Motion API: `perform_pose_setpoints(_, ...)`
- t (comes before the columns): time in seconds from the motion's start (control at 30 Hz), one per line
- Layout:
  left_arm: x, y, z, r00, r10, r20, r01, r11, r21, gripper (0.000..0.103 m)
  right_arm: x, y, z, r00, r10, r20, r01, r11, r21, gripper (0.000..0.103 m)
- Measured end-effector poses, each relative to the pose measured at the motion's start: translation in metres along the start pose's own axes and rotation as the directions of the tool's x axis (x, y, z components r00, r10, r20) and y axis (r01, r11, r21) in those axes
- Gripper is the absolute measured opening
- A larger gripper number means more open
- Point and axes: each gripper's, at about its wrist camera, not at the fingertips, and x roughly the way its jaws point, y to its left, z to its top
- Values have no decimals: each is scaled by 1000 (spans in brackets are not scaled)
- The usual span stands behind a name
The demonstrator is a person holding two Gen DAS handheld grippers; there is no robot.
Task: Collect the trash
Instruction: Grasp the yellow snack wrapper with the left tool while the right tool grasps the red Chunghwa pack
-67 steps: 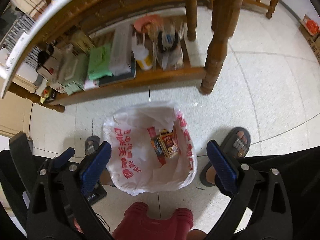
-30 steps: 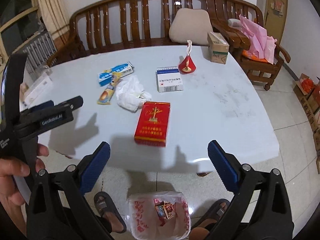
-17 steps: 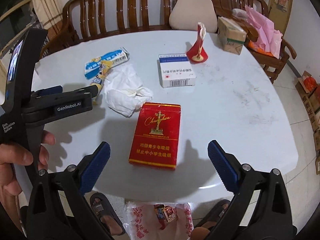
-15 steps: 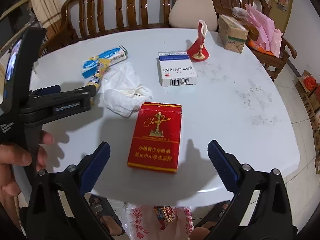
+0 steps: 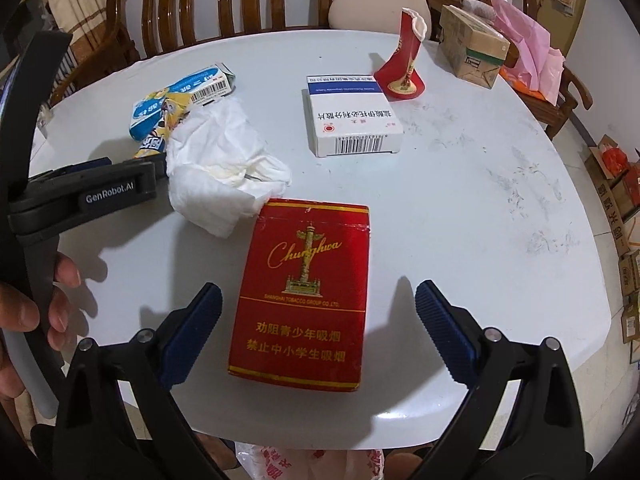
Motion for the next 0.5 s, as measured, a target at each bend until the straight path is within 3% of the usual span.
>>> perform_pose_setpoints(0.07, 0, -1, 1, 1000, 12, 10, -12, 1000, 8, 67, 2, -1, 0, 1000, -5, -7, 5, 1000, -1, 83)
perform_pose_setpoints(0.27, -4, -5, 1, 1000, 5, 23, -5, 1000, 8, 45, 2, -2, 1, 1000, -7, 0, 7, 1000, 7, 72)
perform_pose_setpoints(0.33, -5, -5, 0, 1000, -6, 29, 6, 1000, 4, 34, 2, -1, 1, 1000, -4, 5, 4, 1000, 0, 64)
perform_pose_setpoints(0.37, -6, -3, 0, 999, -15, 31, 15, 1000, -4, 26, 0, -1, 1, 1000, -4, 10, 4, 1000, -3, 55)
perform_pose_setpoints(0.5, -7, 1, -1, 998, -46, 33, 47, 998, -34, 25, -1, 0, 1, 1000, -2, 12, 2, 1000, -3, 54)
